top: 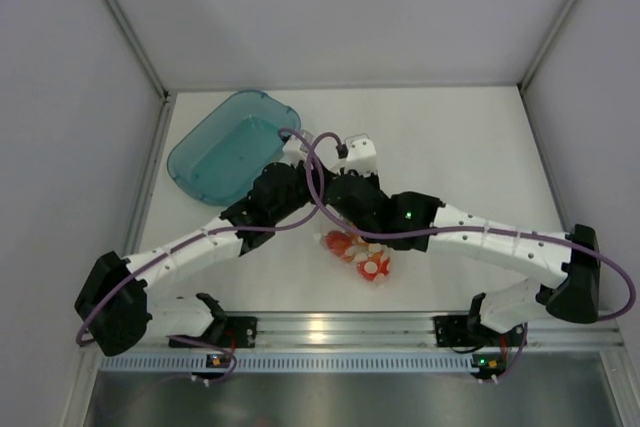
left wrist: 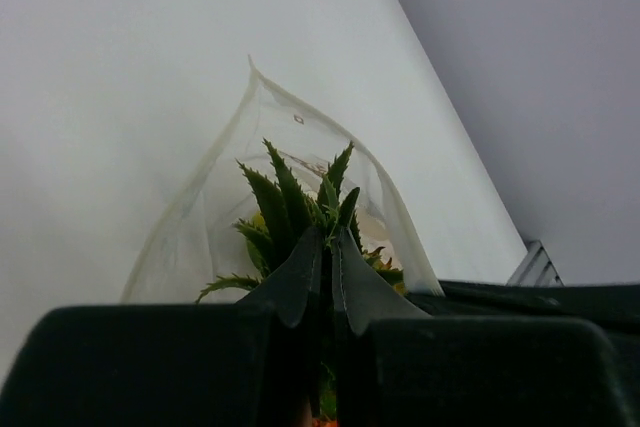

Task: Open the zip-top bag and remove the fake food

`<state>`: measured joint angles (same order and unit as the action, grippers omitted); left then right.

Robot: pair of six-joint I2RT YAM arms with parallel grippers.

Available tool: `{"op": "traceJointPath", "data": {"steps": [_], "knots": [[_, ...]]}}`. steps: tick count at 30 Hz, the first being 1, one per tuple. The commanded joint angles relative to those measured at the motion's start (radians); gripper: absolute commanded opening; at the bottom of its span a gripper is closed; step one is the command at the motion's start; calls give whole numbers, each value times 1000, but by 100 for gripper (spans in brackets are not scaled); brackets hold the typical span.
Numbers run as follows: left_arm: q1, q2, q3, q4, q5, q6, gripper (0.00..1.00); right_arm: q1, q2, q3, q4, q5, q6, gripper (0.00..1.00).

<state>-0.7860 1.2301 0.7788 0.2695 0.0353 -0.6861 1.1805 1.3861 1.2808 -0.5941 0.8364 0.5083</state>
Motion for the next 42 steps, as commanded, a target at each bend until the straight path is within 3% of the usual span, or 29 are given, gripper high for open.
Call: {"op": "traceJointPath", "data": {"steps": [1,5,11,19,27,32,35,42], "knots": [[-4,17,31,86,-113,42,0,48,1,63,-32,30,-1,0],[-4,57,71,86,-149,57,0,77,7,60,-29,20,-10,0],[-4,45,94,86,-88,13,0,44,39,29,-82,116,90,0],[-7,-83,24,88,-8,-15,0,-21,70,52,-125,190,121,0],[-4,-214,-56,132,-26,17,0,-93,74,51,-162,201,118,0],[-4,-201,-62,200,-135,36,0,-96,42,5,-130,158,127,0],[-4,-169,-61,259,-196,45,0,-94,-18,-53,-18,97,76,0],[-6,-92,-61,428,-216,60,0,-82,-121,-129,162,-94,-8,0]]}}
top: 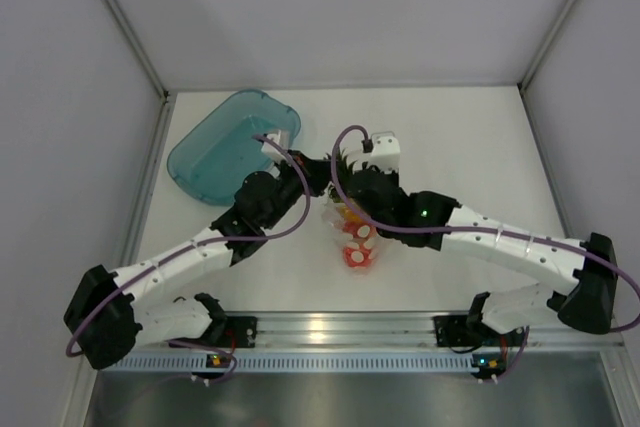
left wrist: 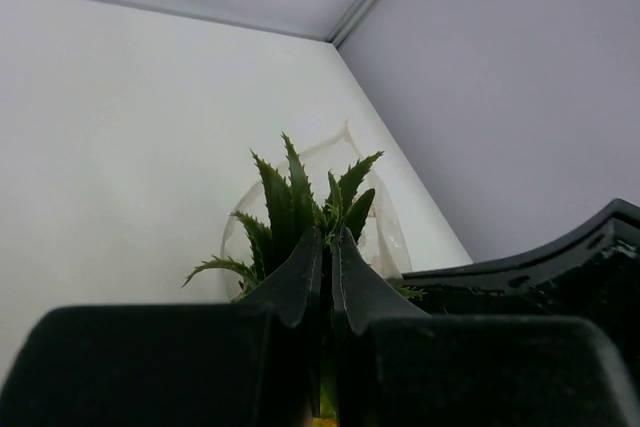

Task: Open the zip-top bag and remove the fake food

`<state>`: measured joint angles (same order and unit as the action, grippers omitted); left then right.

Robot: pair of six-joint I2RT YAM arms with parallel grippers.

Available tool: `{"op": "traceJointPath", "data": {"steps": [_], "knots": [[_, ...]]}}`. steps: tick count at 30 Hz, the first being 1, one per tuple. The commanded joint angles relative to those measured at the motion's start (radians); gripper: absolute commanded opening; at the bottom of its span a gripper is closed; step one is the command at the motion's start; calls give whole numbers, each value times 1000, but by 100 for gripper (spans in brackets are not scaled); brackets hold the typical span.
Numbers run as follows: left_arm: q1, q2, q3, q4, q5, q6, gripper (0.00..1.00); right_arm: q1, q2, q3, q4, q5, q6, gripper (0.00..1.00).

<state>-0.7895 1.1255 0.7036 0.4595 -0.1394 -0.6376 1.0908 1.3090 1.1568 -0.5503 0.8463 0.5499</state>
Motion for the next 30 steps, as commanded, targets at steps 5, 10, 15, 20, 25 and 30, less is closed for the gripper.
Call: {"op": "traceJointPath", "data": {"steps": [5,10,15,20,25,30], "knots": [[-2,71,37,332,14,19,0,9,-51,14,141,-145,-93,0],[-2,68,51,366,29,29,0,-2,2,85,75,-87,-120,0],[-2,28,57,364,17,67,0,-52,87,158,-45,-27,-97,0],[-1,-27,50,306,-25,81,0,-98,147,190,-86,28,-91,0],[15,-64,31,306,-29,56,0,-127,167,193,-92,56,-90,0],[18,-93,17,301,-120,38,0,-140,148,159,-69,53,-87,0]]}}
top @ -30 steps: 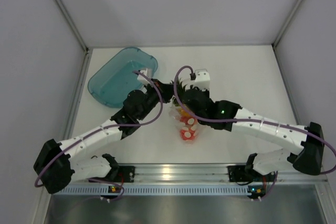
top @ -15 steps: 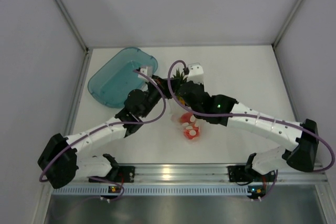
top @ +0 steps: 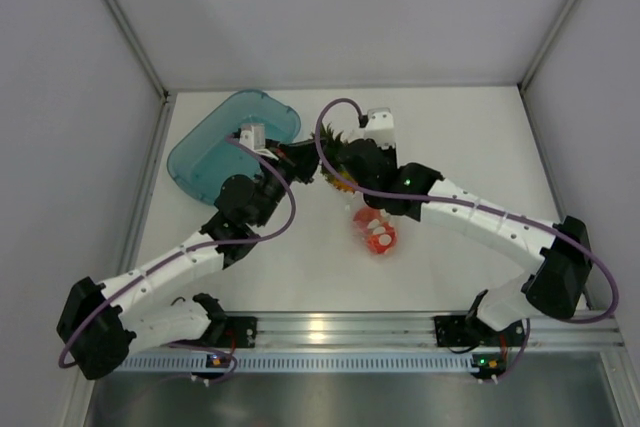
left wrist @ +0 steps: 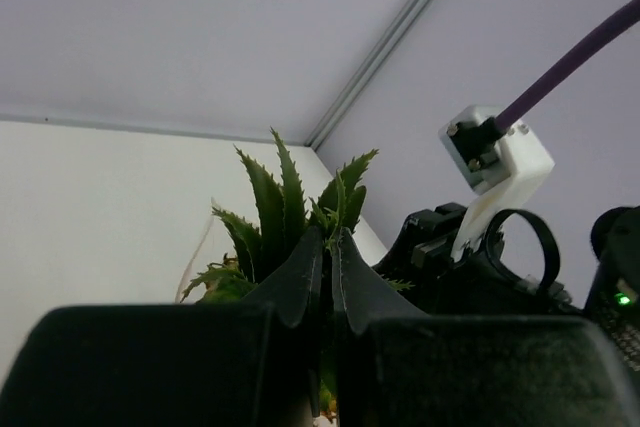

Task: Open the zip-top bag and remove the fake food

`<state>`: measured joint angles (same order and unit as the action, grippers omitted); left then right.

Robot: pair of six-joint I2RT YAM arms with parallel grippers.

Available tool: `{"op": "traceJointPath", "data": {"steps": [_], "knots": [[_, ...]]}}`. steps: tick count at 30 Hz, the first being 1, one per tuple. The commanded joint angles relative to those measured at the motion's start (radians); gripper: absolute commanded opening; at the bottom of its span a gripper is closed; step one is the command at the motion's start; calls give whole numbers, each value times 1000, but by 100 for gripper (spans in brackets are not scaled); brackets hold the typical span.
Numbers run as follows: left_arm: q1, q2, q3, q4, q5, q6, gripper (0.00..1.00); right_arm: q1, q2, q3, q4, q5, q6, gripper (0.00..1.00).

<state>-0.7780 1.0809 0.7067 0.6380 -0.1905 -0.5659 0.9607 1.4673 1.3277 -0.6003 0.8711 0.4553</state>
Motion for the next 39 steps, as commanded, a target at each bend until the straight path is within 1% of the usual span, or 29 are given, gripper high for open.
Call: {"op": "traceJointPath", "data": {"steps": [1,5,8,11,13,14,17,18,20,21,23,24,26,27,29,33,36,38,39], "knots": [[6,-52,13,112,-95,-40,0,-10,-15,-21,-9,23,9,0],[17,-55,10,109,-139,-63,0,-8,-33,-62,28,3,3,0],[19,-64,8,107,-214,-74,0,-16,-25,-76,33,6,14,0],[32,-75,52,8,-296,-49,0,-27,-22,-93,33,0,31,0],[52,-78,89,-27,-317,-20,0,-34,-28,-108,33,-3,43,0],[66,-76,100,-76,-316,-20,0,-43,-41,-114,36,-4,48,0],[147,-91,97,-119,-267,-61,0,-63,-64,-133,40,-17,48,0],[193,-98,96,-139,-261,-90,0,-66,-70,-137,42,-17,48,0],[239,-96,97,-162,-227,-107,0,-74,-82,-142,43,-18,45,0],[284,-89,97,-173,-228,-106,0,-77,-96,-147,43,-21,43,0],[324,-67,121,-207,-242,-100,0,-82,-114,-151,45,-24,33,0],[368,-35,128,-221,-239,-98,0,-82,-120,-157,45,-24,29,0],[408,-1,145,-219,-244,-83,0,-86,-143,-166,54,-27,14,0],[428,38,157,-219,-286,-59,0,-86,-150,-179,62,-32,8,0],[447,82,175,-210,-317,-37,0,-94,-166,-193,77,-46,-9,0],[502,240,235,-166,-401,11,0,-105,-209,-225,103,-79,-35,0],[545,356,284,-141,-414,-3,0,-111,-232,-243,126,-113,-53,0],[560,439,303,-97,-435,17,0,-109,-243,-254,138,-130,-69,0],[569,464,338,-92,-441,33,0,-109,-248,-257,149,-141,-76,0]]}}
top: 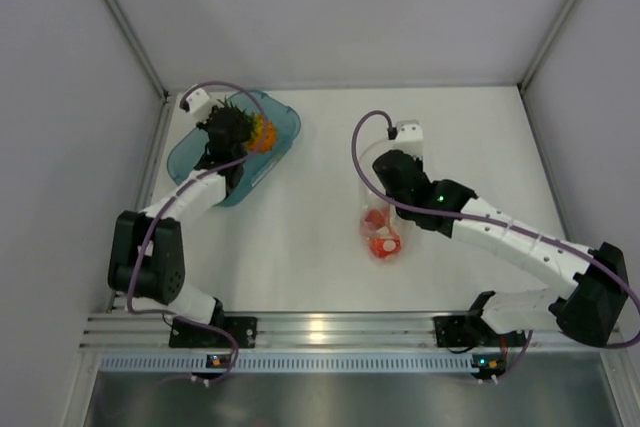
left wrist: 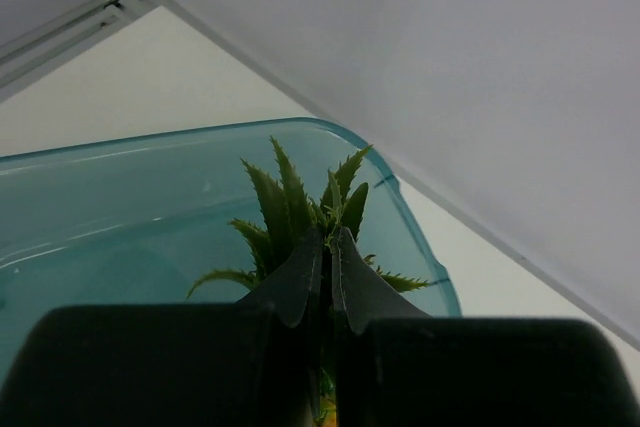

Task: Open the zip-top bag and remove the fake food

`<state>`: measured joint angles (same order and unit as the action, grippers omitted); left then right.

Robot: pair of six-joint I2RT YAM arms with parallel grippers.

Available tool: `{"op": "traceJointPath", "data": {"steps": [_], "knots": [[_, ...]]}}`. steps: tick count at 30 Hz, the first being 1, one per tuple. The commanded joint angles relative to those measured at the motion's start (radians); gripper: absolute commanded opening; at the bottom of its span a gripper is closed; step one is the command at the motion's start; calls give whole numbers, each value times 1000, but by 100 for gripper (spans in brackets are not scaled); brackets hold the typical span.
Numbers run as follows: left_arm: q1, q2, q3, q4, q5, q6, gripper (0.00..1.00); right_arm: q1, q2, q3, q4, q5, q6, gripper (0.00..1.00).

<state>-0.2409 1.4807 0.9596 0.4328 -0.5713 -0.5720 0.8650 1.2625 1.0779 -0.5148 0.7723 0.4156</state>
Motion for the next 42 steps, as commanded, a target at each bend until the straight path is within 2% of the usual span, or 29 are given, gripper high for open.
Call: {"op": "traceJointPath", "data": {"steps": [1,8,10,12,13,14,15,16,19,25,32,35,36,42], "knots": [[37,87,100,118,-76,43,0,-14,-46,-10,70,-48,-43,0],[127,223,140,142,-53,-101,0,-15,-43,-33,111,-87,-78,0],[146,236,145,150,-85,-115,1,-14,-40,-38,116,-97,-86,0],[153,259,143,165,-84,-109,10,-14,-44,-47,125,-105,-87,0],[158,262,143,172,-72,-106,17,-14,-46,-49,127,-110,-87,0],[163,268,146,170,-56,-100,43,-15,-49,-50,130,-107,-90,0],[170,267,142,170,-18,-103,63,-15,-48,-50,130,-116,-89,0],[172,259,136,172,-3,-107,98,-14,-49,-50,131,-122,-89,0],[173,211,105,170,65,-111,99,-15,-45,-36,134,-142,-86,0],[173,60,19,167,83,-112,99,-14,-49,-4,124,-179,-89,0],[172,-144,-70,89,77,-95,99,-14,-18,50,101,-206,-98,0],[172,-209,-94,58,135,-109,97,-15,-11,60,104,-220,-97,0],[170,-224,-101,55,193,-112,93,-15,-8,65,101,-229,-97,0],[143,-327,-68,-123,407,-153,92,-12,-5,79,104,-263,-87,0]]}}
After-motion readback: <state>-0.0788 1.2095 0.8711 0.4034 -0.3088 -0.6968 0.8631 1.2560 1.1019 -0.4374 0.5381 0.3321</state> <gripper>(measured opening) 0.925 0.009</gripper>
